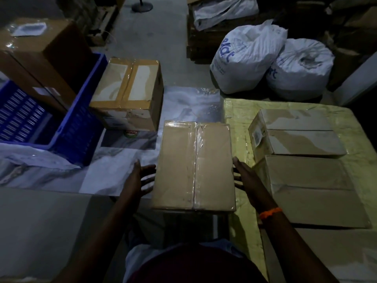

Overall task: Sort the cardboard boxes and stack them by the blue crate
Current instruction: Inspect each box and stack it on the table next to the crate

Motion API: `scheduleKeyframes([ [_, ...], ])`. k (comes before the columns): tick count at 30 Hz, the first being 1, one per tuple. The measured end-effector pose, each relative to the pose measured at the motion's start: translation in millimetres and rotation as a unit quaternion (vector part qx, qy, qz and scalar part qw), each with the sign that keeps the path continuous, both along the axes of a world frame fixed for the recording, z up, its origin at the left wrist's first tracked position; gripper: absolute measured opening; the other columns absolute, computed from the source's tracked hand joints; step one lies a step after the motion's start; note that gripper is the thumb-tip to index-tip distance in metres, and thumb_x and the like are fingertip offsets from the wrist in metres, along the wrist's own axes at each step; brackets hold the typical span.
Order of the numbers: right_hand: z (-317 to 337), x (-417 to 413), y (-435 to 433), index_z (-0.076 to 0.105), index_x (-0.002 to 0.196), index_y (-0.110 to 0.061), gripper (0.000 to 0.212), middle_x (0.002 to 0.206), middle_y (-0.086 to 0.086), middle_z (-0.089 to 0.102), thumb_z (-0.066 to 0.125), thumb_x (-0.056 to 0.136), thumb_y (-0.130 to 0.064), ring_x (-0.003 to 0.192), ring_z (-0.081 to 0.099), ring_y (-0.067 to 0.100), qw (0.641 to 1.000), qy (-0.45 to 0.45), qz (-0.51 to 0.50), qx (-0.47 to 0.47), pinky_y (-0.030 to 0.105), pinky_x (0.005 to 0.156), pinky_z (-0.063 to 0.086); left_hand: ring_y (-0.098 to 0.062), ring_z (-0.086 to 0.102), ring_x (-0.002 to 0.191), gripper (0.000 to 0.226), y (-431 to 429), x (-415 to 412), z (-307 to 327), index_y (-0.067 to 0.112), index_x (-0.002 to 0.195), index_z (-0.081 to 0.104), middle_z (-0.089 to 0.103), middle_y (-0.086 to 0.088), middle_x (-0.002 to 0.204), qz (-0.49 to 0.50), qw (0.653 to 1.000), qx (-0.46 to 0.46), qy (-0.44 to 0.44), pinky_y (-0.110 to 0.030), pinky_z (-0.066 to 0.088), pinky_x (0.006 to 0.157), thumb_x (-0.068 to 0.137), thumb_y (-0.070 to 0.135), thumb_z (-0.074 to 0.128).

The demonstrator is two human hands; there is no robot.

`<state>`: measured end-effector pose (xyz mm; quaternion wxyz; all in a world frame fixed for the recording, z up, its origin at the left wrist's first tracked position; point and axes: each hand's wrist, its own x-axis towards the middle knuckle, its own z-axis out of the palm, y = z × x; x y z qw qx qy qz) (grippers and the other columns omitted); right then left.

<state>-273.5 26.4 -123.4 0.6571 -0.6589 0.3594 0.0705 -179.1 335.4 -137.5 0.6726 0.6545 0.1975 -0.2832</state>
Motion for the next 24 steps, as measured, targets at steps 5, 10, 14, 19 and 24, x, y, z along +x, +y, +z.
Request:
scheduleKeyframes([
  [5, 7.9, 56.1, -17.7, 0.068, 0.119, -0.018, 0.046, 0.113, 0.007, 0.074, 0.059, 0.098, -0.057, 0.097, 0.068, 0.022, 0.999, -0.036, -0.024, 0.003, 0.04, 0.089, 0.054, -0.028, 0.063, 0.119, 0.059, -21.4, 68.7, 3.5, 0.013, 0.128, 0.064, 0.066, -0.01, 0.132, -0.039, 0.999, 0.034, -0.012, -0.05, 0.045, 0.11, 0.104, 0.06, 0.037],
  [10, 3.9, 91.7, -19.1, 0.055, 0.129, 0.008, 0.079, 0.126, 0.041, 0.054, 0.063, 0.094, -0.062, 0.089, 0.051, 0.027, 0.999, -0.027, -0.028, -0.001, 0.04, 0.076, 0.04, -0.02, 0.064, 0.104, 0.062, -49.6, 92.4, 23.0, 0.015, 0.129, 0.064, 0.067, -0.006, 0.123, -0.07, 0.995, 0.049, -0.048, -0.037, 0.05, 0.087, 0.104, 0.062, 0.033],
  [14, 13.7, 92.6, -15.9, 0.068, 0.118, -0.002, 0.068, 0.123, 0.028, 0.066, 0.055, 0.097, -0.065, 0.09, 0.061, 0.029, 0.998, -0.011, -0.054, 0.016, 0.042, 0.083, 0.052, -0.017, 0.063, 0.097, 0.066, -59.9, 95.0, 33.9, 0.014, 0.126, 0.062, 0.067, -0.007, 0.116, -0.075, 0.993, 0.06, -0.067, -0.031, 0.05, 0.076, 0.104, 0.064, 0.026],
  [19, 27.9, 84.2, -7.5, 0.069, 0.097, -0.03, 0.044, 0.099, 0.002, 0.073, 0.04, 0.104, -0.062, 0.089, 0.066, 0.018, 0.997, -0.021, -0.064, 0.027, 0.034, 0.073, 0.052, -0.026, 0.061, 0.112, 0.072, -56.3, 96.6, 33.4, 0.014, 0.133, 0.061, 0.064, -0.012, 0.128, -0.065, 0.996, 0.04, -0.036, -0.039, 0.05, 0.084, 0.103, 0.067, 0.022],
  [24, 41.9, 79.9, -5.4, 0.069, 0.117, -0.026, 0.05, 0.107, -0.005, 0.073, 0.038, 0.105, -0.063, 0.093, 0.068, 0.012, 0.995, -0.073, -0.071, 0.014, 0.032, 0.07, 0.05, -0.029, 0.058, 0.121, 0.069, -48.8, 94.8, 51.5, 0.018, 0.122, 0.067, 0.064, -0.011, 0.133, -0.048, 0.997, -0.019, -0.054, -0.048, 0.049, 0.1, 0.104, 0.066, 0.021],
])
